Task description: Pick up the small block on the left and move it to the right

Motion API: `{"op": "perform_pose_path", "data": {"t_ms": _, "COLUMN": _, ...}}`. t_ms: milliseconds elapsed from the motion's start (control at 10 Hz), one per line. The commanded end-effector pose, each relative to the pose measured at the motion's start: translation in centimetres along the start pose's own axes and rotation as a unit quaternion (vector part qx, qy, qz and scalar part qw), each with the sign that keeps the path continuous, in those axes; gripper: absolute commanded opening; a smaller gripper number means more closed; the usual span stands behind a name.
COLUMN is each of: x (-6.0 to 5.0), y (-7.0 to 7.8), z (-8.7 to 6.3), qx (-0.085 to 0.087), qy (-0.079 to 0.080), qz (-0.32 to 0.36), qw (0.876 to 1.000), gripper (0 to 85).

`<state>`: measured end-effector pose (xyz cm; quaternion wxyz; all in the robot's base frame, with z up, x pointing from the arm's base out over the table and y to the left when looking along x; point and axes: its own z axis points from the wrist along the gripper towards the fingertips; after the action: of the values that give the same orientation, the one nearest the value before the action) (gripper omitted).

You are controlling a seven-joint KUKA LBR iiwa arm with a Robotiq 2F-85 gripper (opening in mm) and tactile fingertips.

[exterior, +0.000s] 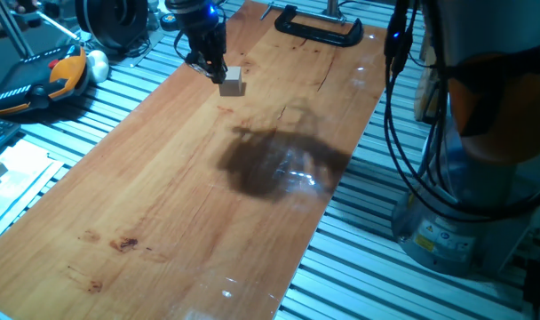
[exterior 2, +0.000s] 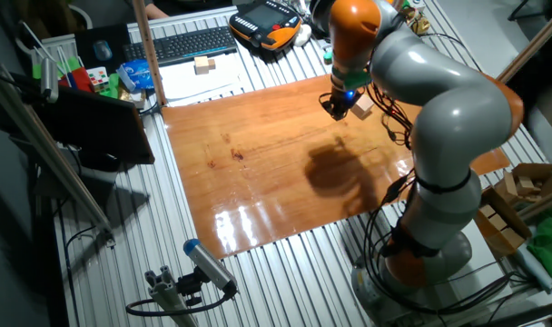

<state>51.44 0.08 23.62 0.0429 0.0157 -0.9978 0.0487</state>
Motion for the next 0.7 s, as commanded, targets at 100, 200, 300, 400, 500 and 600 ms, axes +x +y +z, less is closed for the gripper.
{"op": "perform_pose_path", "data": {"t_ms": 100, "x": 0.01, "y": -0.01, "z": 0.03, "qx": -0.029, "qy": -0.011, "qz": 0.043, "qw": 0.999, "gripper": 1.7}}
{"op": "perform_pose_path", "data": {"t_ms": 200, "x": 0.01, "y": -0.01, "z": 0.03, "qx": -0.023, "qy": -0.012, "qz": 0.04, "qw": 0.999, "gripper": 1.7}}
{"op": "perform_pose_path", "data": {"t_ms": 300, "x": 0.01, "y": -0.01, "z": 0.03, "qx": -0.005, "qy": -0.012, "qz": 0.038, "qw": 0.999, "gripper": 5.3}}
{"op": "perform_pose_path", "data": {"t_ms": 400, "x": 0.01, "y": -0.01, "z": 0.03, "qx": 0.002, "qy": -0.029, "qz": 0.044, "qw": 0.999, "gripper": 19.0}}
{"op": "perform_pose_path", "data": {"t_ms": 500, "x": -0.23, "y": -0.23, "z": -0.06, "qx": 0.031, "qy": -0.044, "qz": 0.044, "qw": 0.998, "gripper": 34.3}}
{"op": "perform_pose_path", "data": {"t_ms": 600, "x": -0.67, "y": -0.69, "z": -0.08, "qx": 0.058, "qy": -0.05, "qz": 0.046, "qw": 0.996, "gripper": 47.7}}
